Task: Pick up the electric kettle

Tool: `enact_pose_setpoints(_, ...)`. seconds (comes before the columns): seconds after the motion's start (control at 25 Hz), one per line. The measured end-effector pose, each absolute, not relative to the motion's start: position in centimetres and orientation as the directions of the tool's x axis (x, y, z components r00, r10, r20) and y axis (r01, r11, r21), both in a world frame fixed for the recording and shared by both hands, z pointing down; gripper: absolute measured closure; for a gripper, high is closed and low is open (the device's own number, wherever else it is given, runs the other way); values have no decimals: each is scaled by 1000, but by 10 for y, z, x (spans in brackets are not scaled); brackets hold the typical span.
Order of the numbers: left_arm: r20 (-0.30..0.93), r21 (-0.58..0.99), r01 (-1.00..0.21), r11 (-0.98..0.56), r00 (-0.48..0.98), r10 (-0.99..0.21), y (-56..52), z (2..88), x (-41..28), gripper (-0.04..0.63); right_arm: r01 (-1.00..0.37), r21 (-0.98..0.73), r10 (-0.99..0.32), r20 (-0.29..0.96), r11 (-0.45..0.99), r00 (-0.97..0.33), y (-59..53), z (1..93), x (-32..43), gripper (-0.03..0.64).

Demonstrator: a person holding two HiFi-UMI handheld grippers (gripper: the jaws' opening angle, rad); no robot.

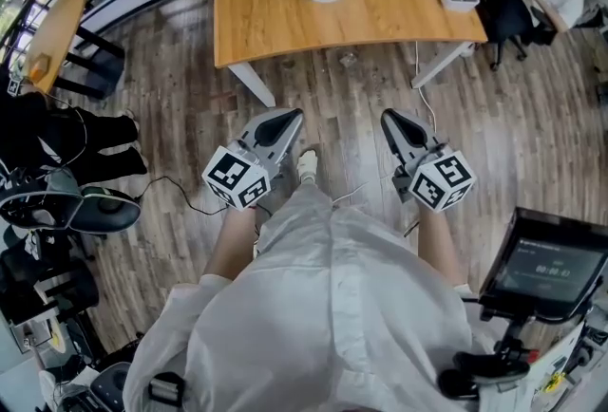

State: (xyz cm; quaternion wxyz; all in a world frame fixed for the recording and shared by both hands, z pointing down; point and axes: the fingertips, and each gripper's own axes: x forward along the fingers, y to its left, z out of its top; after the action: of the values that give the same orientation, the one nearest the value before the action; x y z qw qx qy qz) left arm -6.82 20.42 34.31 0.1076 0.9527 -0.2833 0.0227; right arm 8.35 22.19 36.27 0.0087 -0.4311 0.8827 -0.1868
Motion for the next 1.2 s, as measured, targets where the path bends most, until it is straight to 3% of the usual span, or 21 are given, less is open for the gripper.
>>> enact_pose_setpoints(1.2, 90, 202, -458, -866, 889, -449, 2, 342, -131, 590, -830, -339, -845, 150, 443, -513, 35, 360, 43, 604)
